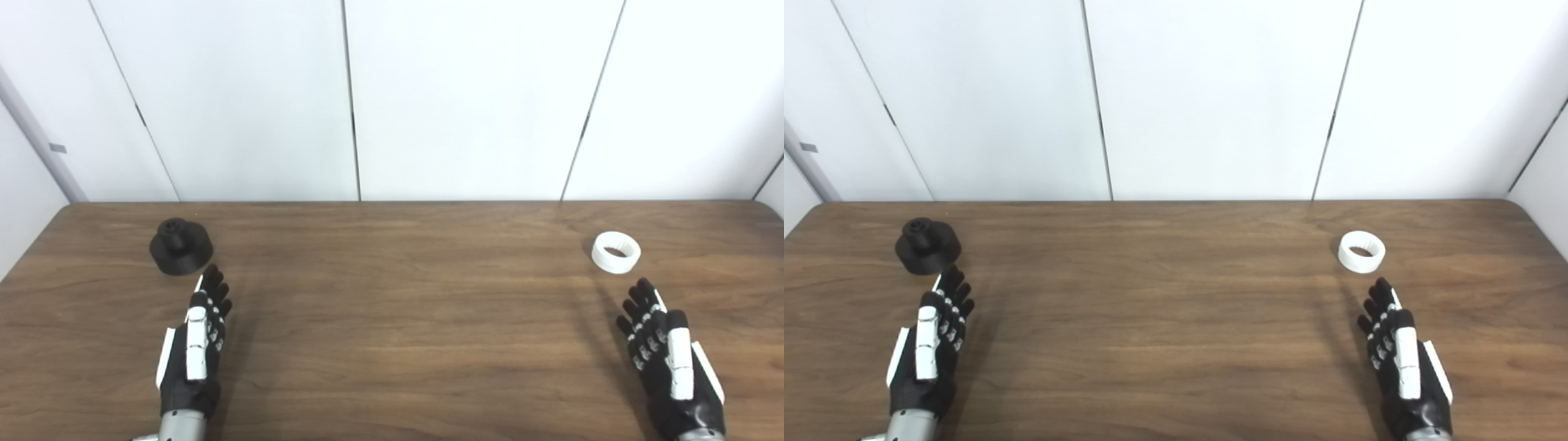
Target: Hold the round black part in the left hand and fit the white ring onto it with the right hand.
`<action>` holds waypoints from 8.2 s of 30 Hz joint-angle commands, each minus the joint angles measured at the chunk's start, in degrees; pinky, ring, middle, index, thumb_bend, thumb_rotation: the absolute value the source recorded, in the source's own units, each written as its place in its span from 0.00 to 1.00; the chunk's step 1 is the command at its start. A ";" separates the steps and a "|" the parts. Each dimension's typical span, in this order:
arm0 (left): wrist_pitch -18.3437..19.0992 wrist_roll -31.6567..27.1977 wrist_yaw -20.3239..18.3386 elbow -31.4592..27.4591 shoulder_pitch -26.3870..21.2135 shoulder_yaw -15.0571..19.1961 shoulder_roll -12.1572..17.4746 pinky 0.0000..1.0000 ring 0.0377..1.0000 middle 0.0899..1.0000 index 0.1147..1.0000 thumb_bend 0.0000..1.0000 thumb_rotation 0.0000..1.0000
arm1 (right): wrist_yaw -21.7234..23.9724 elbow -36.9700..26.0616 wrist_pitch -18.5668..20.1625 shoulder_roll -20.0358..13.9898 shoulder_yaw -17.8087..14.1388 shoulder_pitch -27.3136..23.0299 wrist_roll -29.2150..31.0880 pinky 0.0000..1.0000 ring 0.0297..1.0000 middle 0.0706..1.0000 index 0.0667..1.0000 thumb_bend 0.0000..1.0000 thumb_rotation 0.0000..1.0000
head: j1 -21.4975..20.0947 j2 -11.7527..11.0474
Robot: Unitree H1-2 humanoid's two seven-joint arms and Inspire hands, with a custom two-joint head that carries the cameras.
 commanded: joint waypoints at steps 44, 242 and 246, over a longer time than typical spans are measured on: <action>-3.71 8.41 4.02 0.70 0.68 -3.74 -5.66 0.95 0.95 0.96 0.95 0.54 0.95 | 3.01 1.44 -2.97 -4.45 -2.29 -0.63 2.98 0.79 0.91 0.90 0.90 0.63 1.00 | 23.07 -6.74; 18.20 40.79 6.05 43.65 -42.30 -20.59 26.12 1.00 1.00 0.97 0.81 1.00 0.44 | 0.99 -11.52 4.96 -3.44 -1.47 3.87 1.05 0.92 0.96 0.94 0.90 0.65 1.00 | 24.18 6.77; 18.26 40.18 6.15 43.23 -42.02 -20.15 25.93 1.00 1.00 0.95 0.72 1.00 0.42 | 1.01 -11.37 4.98 -3.56 -1.53 3.86 1.06 0.92 0.96 0.94 0.90 0.66 1.00 | 24.27 6.86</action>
